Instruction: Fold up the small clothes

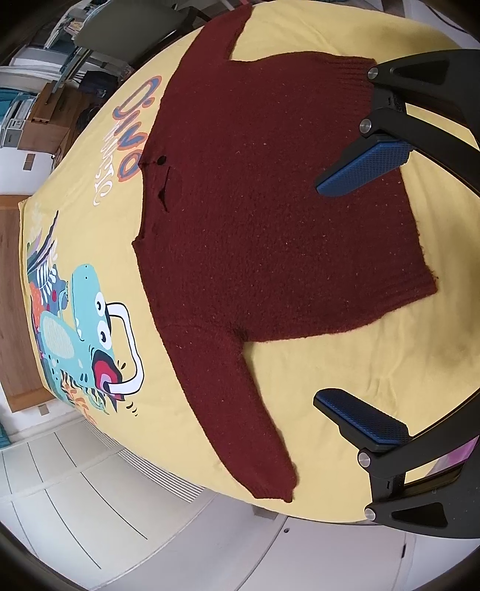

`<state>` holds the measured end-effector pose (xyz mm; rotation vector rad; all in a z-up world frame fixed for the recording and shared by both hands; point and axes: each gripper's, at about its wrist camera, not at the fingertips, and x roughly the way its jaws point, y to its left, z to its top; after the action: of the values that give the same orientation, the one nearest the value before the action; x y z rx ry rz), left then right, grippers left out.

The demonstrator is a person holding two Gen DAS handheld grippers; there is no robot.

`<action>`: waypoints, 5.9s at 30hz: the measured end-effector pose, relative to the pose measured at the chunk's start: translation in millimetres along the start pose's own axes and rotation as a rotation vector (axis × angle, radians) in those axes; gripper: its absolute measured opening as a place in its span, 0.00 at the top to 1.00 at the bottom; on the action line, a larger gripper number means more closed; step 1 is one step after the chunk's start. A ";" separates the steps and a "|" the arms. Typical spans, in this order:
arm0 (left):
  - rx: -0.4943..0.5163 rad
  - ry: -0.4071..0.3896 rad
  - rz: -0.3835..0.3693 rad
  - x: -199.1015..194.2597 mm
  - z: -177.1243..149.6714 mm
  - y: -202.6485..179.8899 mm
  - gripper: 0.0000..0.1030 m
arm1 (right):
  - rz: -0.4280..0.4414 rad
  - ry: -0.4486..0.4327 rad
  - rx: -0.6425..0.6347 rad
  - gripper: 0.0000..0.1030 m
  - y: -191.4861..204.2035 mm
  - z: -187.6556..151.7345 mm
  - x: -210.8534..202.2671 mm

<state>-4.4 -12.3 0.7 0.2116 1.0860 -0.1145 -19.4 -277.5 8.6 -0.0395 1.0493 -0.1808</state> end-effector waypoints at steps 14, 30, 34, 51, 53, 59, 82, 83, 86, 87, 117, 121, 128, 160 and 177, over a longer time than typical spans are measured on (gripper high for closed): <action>0.000 0.001 0.001 -0.8 -2.7 0.4 0.01 | 0.004 0.012 -0.006 0.01 2.3 -3.4 5.4; 0.006 0.005 0.009 -0.1 -2.6 2.0 0.01 | -0.001 0.019 -0.015 0.01 1.6 -5.4 7.8; 0.006 0.007 0.005 -0.2 -2.7 1.9 0.01 | -0.002 0.021 -0.016 0.01 1.2 -5.9 8.5; 0.018 0.009 0.011 -0.2 -3.6 2.0 0.01 | -0.003 0.029 -0.019 0.01 -0.6 -6.2 11.5; 0.018 0.009 0.011 0.1 -3.6 2.1 0.01 | -0.001 0.028 -0.019 0.01 -0.6 -6.3 11.9; 0.016 0.009 0.010 5.9 5.5 1.4 0.01 | 0.041 0.000 0.034 0.01 -18.9 -4.9 25.2; -0.004 0.103 0.022 112.9 72.2 -1.2 0.01 | -0.119 0.126 0.665 0.01 -303.3 -16.4 222.9; -0.006 0.110 0.023 116.1 71.2 -0.2 0.01 | -0.118 0.135 0.696 0.01 -311.3 -20.4 229.8; -0.015 0.135 0.025 126.4 66.2 3.7 0.01 | -0.113 0.162 0.809 0.01 -337.0 -34.5 250.5; -0.019 0.142 0.024 129.0 64.6 5.4 0.01 | -0.114 0.171 0.844 0.01 -344.2 -38.5 255.7; -0.049 0.179 -0.009 143.6 39.4 32.5 0.01 | -0.065 -0.120 0.466 0.88 -292.3 82.1 156.5; -0.053 0.167 -0.022 143.1 40.8 39.2 0.01 | 0.020 -0.181 0.401 0.88 -243.9 118.7 127.3; -0.057 0.140 -0.067 139.9 46.2 47.7 0.01 | 0.133 -0.200 0.282 0.88 -142.4 173.4 108.9; -0.065 0.163 -0.081 151.6 48.4 72.6 0.01 | 0.444 0.307 0.088 0.62 104.6 90.6 256.2; -0.017 0.167 -0.078 152.0 48.3 55.9 0.01 | 0.369 0.294 0.052 0.18 40.7 70.2 237.3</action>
<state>118.6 32.8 -106.1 0.1658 1.2611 -0.1596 161.6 -280.9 -164.9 0.2331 1.3241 0.1255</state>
